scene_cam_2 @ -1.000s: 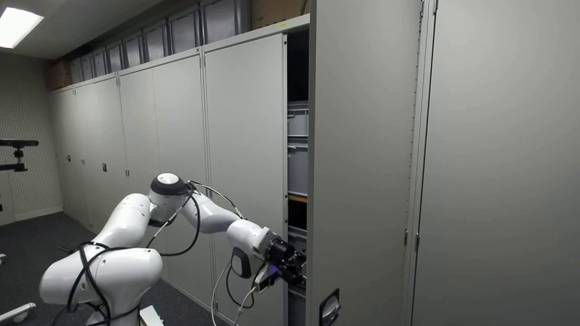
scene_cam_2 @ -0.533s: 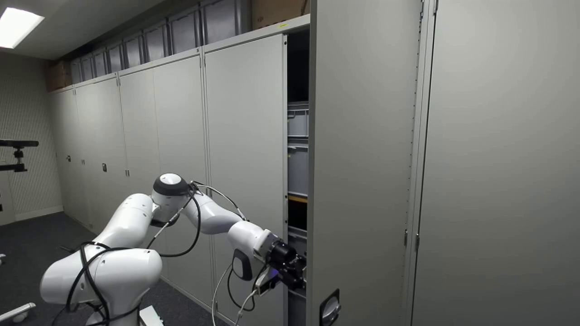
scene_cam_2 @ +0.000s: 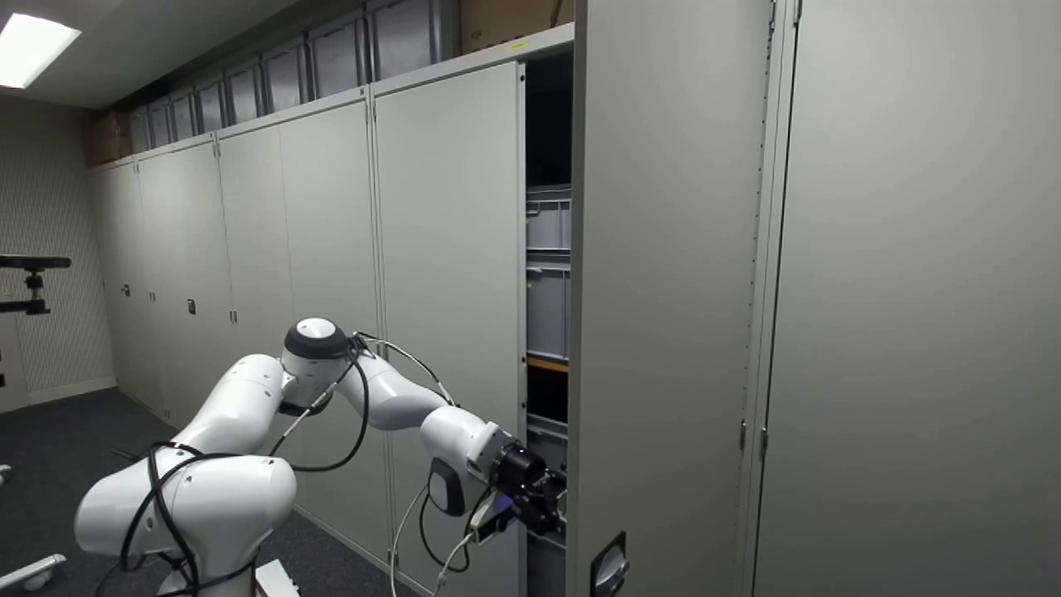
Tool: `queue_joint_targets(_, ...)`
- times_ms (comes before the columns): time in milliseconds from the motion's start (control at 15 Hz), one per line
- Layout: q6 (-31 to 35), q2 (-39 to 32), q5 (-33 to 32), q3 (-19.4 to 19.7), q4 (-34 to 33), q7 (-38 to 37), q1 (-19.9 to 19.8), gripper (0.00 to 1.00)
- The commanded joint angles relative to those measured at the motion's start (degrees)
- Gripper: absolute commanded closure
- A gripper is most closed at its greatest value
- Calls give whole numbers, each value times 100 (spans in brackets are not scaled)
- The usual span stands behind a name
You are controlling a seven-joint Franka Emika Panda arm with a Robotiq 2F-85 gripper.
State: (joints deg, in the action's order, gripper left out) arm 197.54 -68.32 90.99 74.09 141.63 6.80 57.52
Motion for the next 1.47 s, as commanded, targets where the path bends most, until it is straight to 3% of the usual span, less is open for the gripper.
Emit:
queue_joint_targets(0,57,-126,51,-46,-63,-12,-347,0)
queue_joint_targets(667,96,-335,88,-240,-370,14,-1010,0)
queue_joint_targets(1400,102,-393,109,-233,-563,42,-1245,0)
